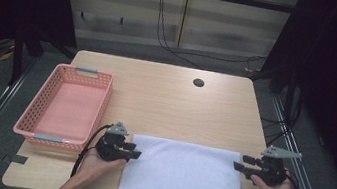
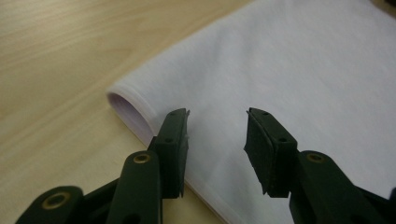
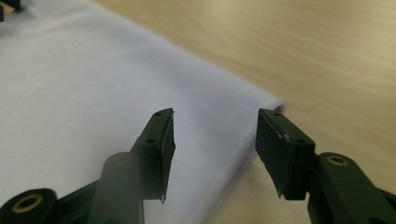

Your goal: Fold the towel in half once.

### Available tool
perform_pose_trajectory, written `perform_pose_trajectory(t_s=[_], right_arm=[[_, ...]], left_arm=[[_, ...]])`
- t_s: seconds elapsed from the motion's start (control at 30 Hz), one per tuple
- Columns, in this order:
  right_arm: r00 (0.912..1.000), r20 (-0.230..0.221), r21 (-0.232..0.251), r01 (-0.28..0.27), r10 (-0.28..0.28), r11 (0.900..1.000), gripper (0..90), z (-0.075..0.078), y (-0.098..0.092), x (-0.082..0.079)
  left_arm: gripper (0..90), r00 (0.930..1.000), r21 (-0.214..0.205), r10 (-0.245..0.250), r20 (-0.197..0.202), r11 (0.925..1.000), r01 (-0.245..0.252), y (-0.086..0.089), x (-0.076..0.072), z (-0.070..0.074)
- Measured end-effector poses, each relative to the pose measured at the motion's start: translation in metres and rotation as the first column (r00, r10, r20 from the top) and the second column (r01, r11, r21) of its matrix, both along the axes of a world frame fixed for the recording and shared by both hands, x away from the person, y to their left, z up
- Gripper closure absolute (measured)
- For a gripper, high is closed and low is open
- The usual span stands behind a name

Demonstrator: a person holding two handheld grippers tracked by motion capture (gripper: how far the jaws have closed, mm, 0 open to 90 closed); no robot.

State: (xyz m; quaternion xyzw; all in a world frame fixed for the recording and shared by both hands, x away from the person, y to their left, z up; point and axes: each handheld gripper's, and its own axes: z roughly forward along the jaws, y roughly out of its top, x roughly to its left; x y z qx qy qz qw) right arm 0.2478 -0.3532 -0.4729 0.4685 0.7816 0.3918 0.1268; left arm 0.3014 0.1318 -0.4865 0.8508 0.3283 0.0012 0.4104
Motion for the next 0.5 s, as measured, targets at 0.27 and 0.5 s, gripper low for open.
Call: perform_pose_trajectory(t_s=[0.27, 0.5], right_arm=[[0.9987, -0.051, -0.025, -0.001, 0.000, 0.9997, 45.2, -0.018, 0.000, 0.040], [0.9977, -0.064, -0.042, -0.023, 0.020, 0.9988, 65.2, -0.027, 0.002, 0.041]], left_arm=[[52.8, 0.9960, -0.016, 0.089, 0.006, 0.9959, -0.089, -0.002, 0.032, -0.004], [45.7, 0.9928, 0.017, 0.119, 0.005, 0.9927, -0.120, 0.000, 0.042, -0.012]])
